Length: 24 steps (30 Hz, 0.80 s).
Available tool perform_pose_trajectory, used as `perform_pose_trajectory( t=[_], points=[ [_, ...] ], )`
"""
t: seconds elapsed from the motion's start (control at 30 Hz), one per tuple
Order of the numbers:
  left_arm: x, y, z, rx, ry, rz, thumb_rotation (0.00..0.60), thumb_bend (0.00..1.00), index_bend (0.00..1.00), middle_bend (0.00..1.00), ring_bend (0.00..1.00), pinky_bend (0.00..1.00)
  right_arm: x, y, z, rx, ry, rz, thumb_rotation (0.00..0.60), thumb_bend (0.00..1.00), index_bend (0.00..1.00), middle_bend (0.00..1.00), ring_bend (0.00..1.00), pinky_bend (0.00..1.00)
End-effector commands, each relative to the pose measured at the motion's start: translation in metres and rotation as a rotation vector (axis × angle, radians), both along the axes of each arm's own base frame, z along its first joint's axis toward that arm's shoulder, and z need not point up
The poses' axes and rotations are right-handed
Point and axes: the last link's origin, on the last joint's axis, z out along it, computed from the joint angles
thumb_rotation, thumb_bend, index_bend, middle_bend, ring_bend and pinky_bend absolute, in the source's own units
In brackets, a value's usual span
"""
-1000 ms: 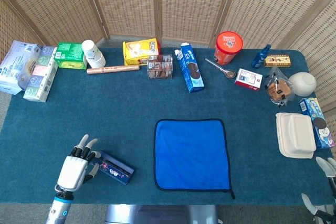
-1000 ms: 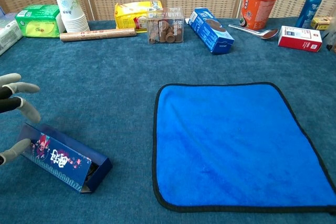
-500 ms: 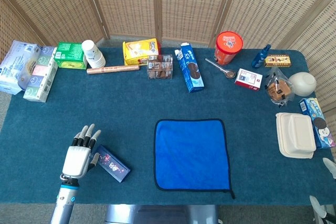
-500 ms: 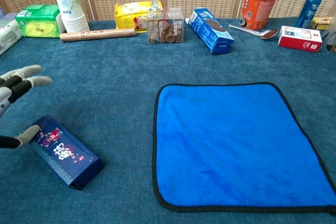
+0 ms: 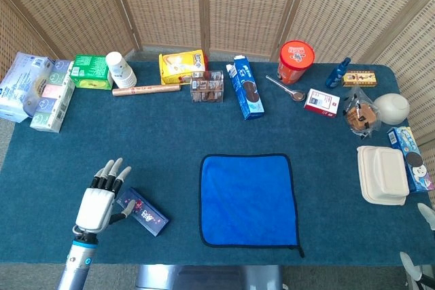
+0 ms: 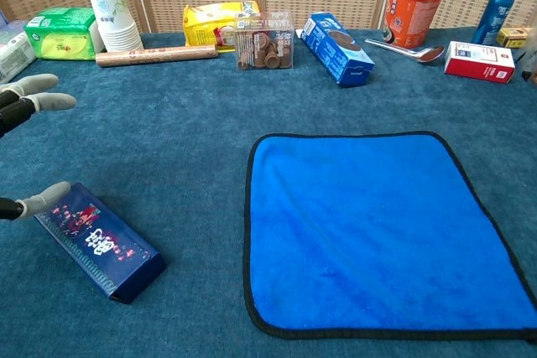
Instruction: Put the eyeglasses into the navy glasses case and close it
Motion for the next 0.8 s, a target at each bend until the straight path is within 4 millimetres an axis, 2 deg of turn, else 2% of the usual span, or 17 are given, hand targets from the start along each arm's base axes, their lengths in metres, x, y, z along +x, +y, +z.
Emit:
perform_pose_trajectory(
  t=[0.03, 0.1, 0.23, 0.57, 0.67, 0.8],
  points=[
    [0.001, -0.007, 0.014, -0.048, -0.001, -0.019, 0.326, 0.28, 0.14, 0.00, 0.00, 0.12, 0.001, -0.002, -0.001, 0.000, 0.001, -0.003, 0.213, 0.35, 0.00, 0.12, 0.00, 0.13],
    [0.000, -0.010, 0.019, -0.079, 0.004, -0.012, 0.286, 0.28, 0.14, 0.00, 0.00, 0.11, 0.002, -0.003, -0.001, -0.002, 0.003, -0.004, 0.213, 0.35, 0.00, 0.12, 0.00, 0.13],
    [-0.003, -0.018, 0.032, -0.152, 0.000, 0.005, 0.247, 0.28, 0.10, 0.00, 0.00, 0.10, 0.003, -0.005, -0.001, -0.009, 0.007, -0.014, 0.213, 0.35, 0.00, 0.12, 0.00, 0.13],
    [-0.015, -0.027, 0.049, -0.258, 0.104, 0.013, 0.235, 0.28, 0.09, 0.00, 0.00, 0.08, 0.006, -0.013, 0.000, -0.032, 0.020, -0.043, 0.218, 0.35, 0.00, 0.12, 0.00, 0.13],
    [-0.018, -0.027, 0.050, -0.292, 0.160, 0.005, 0.316, 0.28, 0.07, 0.00, 0.00, 0.06, 0.007, -0.015, 0.000, -0.039, 0.026, -0.055, 0.215, 0.35, 0.00, 0.12, 0.00, 0.13],
    [-0.019, -0.023, 0.047, -0.344, 0.266, 0.005, 0.476, 0.28, 0.05, 0.00, 0.00, 0.05, 0.008, -0.019, -0.002, -0.051, 0.034, -0.079, 0.219, 0.35, 0.00, 0.12, 0.00, 0.13]
  ],
)
